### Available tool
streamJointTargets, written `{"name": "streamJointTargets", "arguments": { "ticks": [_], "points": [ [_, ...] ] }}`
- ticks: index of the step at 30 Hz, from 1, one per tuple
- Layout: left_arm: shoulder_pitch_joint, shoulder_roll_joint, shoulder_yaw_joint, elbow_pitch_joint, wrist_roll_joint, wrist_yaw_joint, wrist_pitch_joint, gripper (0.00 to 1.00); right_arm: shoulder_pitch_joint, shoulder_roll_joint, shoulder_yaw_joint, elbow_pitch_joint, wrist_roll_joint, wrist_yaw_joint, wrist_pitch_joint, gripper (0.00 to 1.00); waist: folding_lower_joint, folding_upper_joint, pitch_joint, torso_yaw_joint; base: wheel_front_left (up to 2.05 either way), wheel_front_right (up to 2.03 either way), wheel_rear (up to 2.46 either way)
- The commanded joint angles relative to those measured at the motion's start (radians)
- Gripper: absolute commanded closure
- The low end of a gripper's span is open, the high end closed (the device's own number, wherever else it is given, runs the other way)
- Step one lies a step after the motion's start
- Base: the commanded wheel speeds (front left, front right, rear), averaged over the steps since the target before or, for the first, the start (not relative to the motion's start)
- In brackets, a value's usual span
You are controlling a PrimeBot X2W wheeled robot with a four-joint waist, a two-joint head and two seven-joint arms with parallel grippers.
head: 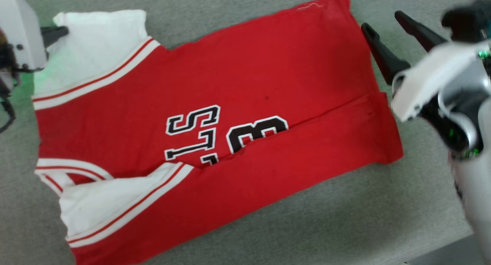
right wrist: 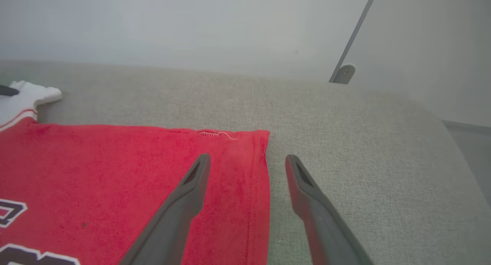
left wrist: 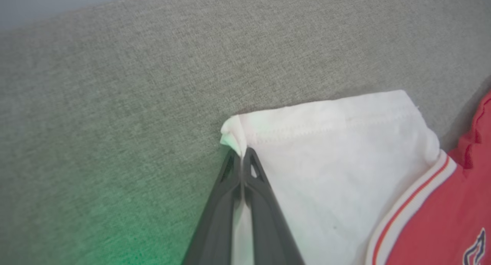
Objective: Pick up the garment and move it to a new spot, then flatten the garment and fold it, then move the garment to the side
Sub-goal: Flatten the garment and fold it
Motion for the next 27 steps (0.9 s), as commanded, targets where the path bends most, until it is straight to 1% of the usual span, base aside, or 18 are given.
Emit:
{"name": "streamJointTargets", "arguments": {
  "ticks": [1,2,6,10,13,17,18,19,20,21,24,27],
  "points": [
    [0.022,-0.024,-0.025,-0.004,-0.007,-0.005,0.006,1.0,-0.049,-0.015,0.025,0.046,0.02,-0.001,0.059,0.0,0.0,0.0,0.013,0.025,0.0,0.0,0.0],
    [0.019,-0.028,-0.027,-0.008,-0.009,-0.005,0.003,1.0,-0.089,-0.024,0.051,0.08,0.033,-0.001,0.104,0.0,0.0,0.0,0.018,0.032,0.0,0.0,0.0],
    [0.002,-0.041,-0.042,-0.022,-0.014,-0.005,0.0,1.0,-0.23,-0.046,0.098,0.237,0.084,-0.001,0.258,0.0,0.0,0.0,0.039,0.063,0.0,0.0,0.0],
    [-0.024,-0.051,-0.062,-0.032,-0.008,-0.005,-0.001,1.0,-0.349,-0.047,0.103,0.374,0.103,-0.001,0.359,0.0,0.0,0.0,0.065,0.092,0.0,0.0,0.0],
    [-0.041,-0.058,-0.079,-0.043,-0.005,-0.003,-0.004,1.0,-0.419,-0.05,0.092,0.462,0.073,-0.001,0.372,0.0,0.0,0.0,0.083,0.112,0.0,0.0,0.0],
    [-0.051,-0.063,-0.098,-0.052,-0.012,-0.001,-0.014,1.0,-0.478,-0.026,0.081,0.572,0.062,-0.001,0.376,0.0,0.0,0.0,0.098,0.128,0.0,0.0,0.0],
    [-0.051,-0.063,-0.105,-0.054,-0.013,-0.001,-0.016,1.0,-0.489,-0.023,0.086,0.592,0.065,-0.001,0.382,0.03,0.0,0.0,0.099,0.13,0.0,0.0,0.0],
    [-0.052,-0.063,-0.109,-0.057,-0.014,0.0,-0.018,1.0,-0.494,-0.018,0.095,0.609,0.073,-0.001,0.386,0.53,0.0,0.0,0.101,0.132,0.0,0.0,0.0],
    [-0.054,-0.064,-0.113,-0.06,-0.016,0.0,-0.023,1.0,-0.496,-0.013,0.102,0.617,0.081,-0.001,0.38,0.91,0.0,0.0,0.101,0.134,0.0,0.0,0.0],
    [-0.055,-0.064,-0.116,-0.062,-0.019,0.0,-0.029,1.0,-0.501,-0.011,0.102,0.627,0.09,-0.001,0.371,1.0,0.0,0.0,0.101,0.136,0.0,0.0,0.0],
    [-0.058,-0.069,-0.116,-0.072,-0.031,0.0,-0.063,1.0,-0.51,-0.017,0.119,0.643,0.108,-0.001,0.346,1.0,0.0,0.0,0.089,0.144,0.0,0.0,0.0],
    [-0.054,-0.086,-0.11,-0.084,-0.052,-0.002,-0.109,1.0,-0.507,-0.049,0.126,0.647,0.124,-0.001,0.29,1.0,0.0,0.0,0.057,0.164,0.0,0.0,0.0]
  ]
}}
